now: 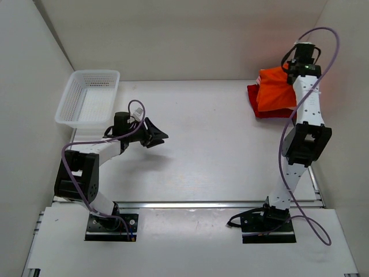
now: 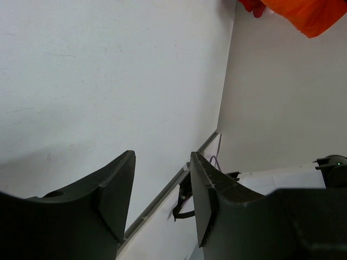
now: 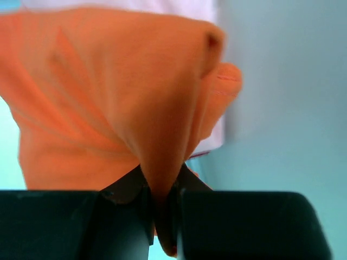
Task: Fold and stack the t-shirts
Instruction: Put the neatly folded tshirt into the corner of the board with the right arm
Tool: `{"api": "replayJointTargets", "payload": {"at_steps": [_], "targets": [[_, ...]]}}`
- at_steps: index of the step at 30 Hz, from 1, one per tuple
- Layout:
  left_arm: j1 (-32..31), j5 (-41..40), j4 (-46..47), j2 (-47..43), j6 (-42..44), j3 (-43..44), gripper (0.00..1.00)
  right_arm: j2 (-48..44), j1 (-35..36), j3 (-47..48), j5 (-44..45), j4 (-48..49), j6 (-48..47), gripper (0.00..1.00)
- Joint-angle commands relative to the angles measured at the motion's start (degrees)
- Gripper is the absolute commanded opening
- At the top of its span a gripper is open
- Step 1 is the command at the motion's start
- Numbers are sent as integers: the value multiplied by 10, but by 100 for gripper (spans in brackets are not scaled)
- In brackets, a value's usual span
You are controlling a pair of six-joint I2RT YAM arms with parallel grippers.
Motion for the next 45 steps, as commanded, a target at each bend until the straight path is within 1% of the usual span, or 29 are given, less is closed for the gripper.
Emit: {"api": "replayJointTargets", "payload": {"at_steps": [1,5,9,13,16,18,19,20,22,23,24,25,26,27,28,29,30,32,34,35,36,38,39,40,41,42,43,44,45], "targets": [[-9,-14,-9,3,22,28,56,25,-38,98,-42,40,4,0],[-15,-13,-13,11,17,26,56,71,-61,155,-41,46,8,0],[-21,-11,-17,19,19,33,56,114,-77,172,-67,62,16,0],[-22,-19,-35,16,31,36,56,164,-83,219,-97,62,31,0],[-16,-18,-43,14,35,37,56,180,-87,232,-111,63,61,0],[-19,-19,-44,13,33,33,56,181,-84,228,-95,63,78,0],[-20,-19,-43,10,32,34,56,180,-75,224,-67,60,83,7],[-20,-20,-48,12,33,35,56,179,-74,226,-39,60,84,19],[-23,-20,-47,13,35,36,58,179,-57,230,0,58,78,35],[-24,-17,-49,14,40,40,58,172,-56,229,26,55,77,51],[-21,-13,-49,14,42,41,61,167,-49,237,49,58,74,62],[-24,-13,-49,15,40,41,89,160,-41,244,63,56,70,83],[-21,-7,-45,10,40,42,98,149,-30,263,104,40,76,93],[-25,-5,-49,6,43,47,99,132,-25,280,129,23,83,100],[-24,-5,-57,7,53,50,99,120,-13,281,134,10,87,99],[-23,-7,-63,5,59,53,98,86,0,272,136,5,90,100],[-24,-10,-93,0,75,66,99,47,9,241,135,-5,113,99],[-28,-20,-119,-11,99,76,98,-15,35,165,137,-2,121,99],[-34,-23,-133,-32,129,83,99,-119,59,1,129,31,127,99],[-37,-22,-138,-37,137,83,99,-146,73,-55,121,46,138,99],[-39,-30,-144,-55,156,84,99,-203,79,-150,106,78,157,99],[-60,-60,-163,-86,181,81,98,-303,94,-318,47,115,200,99],[-67,-64,-183,-108,198,83,99,-321,91,-348,32,121,235,99],[-73,-91,-210,-120,208,86,99,-360,92,-404,-4,134,257,99],[-88,-114,-234,-142,233,88,98,-390,91,-446,-36,161,259,99],[-103,-145,-248,-164,250,95,99,-400,92,-448,-52,161,255,99],[-122,-163,-270,-175,260,97,99,-399,96,-435,-48,145,259,99],[-121,-182,-287,-199,272,96,99,-398,99,-413,-30,113,253,100],[-136,-188,-297,-218,280,95,99,-400,100,-400,-18,95,250,100]]}}
